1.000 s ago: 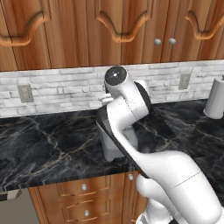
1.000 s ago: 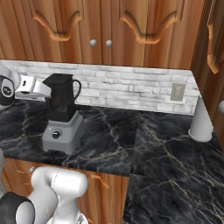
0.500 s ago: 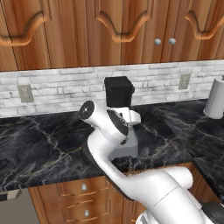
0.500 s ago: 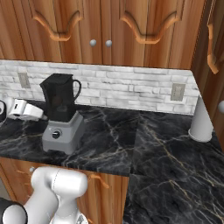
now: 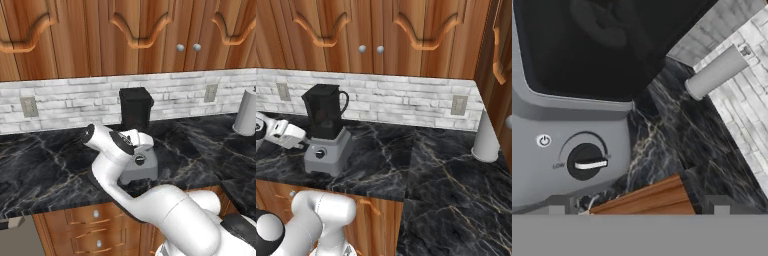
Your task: Open the blender lid, put the tangerine in the blender, close the lid, and start the blender.
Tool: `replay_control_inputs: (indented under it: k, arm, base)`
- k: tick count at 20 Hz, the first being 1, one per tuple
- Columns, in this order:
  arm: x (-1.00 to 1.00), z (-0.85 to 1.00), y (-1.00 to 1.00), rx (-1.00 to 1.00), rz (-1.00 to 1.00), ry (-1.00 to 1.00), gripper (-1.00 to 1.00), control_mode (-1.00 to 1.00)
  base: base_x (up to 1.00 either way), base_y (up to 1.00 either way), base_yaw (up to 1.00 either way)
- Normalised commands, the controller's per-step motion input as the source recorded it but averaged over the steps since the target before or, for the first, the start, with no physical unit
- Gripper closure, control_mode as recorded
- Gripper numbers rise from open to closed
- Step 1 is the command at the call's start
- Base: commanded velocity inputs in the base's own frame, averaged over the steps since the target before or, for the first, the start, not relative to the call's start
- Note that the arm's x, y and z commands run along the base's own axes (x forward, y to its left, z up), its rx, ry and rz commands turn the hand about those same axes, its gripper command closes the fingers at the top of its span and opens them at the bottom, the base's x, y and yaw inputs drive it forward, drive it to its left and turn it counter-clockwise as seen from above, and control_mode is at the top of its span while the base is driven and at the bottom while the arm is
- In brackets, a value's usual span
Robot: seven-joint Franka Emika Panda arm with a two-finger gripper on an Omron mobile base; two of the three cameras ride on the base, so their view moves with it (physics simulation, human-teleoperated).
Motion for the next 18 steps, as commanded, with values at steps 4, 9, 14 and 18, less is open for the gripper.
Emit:
replay_control_inputs:
  k: [4, 9, 14, 18]
  arm:
    - [0.07, -0.04, -0.15, 0.00, 0.00, 0.00, -1.00, -1.00]
    - [0.00, -0.06, -0.27, 0.00, 0.00, -0.02, -1.00, -1.00]
    - [0.02, -0.21, -0.15, 0.00, 0.00, 0.00, -1.00, -1.00]
    - [0.12, -0.20, -0.01, 0.00, 0.00, 0.00, -1.00, -1.00]
  base:
    - [0.00, 0.00, 0.00]
    - [0.00, 0.00, 0.00]
    - [0.00, 0.00, 0.00]
    - [0.00, 0.00, 0.00]
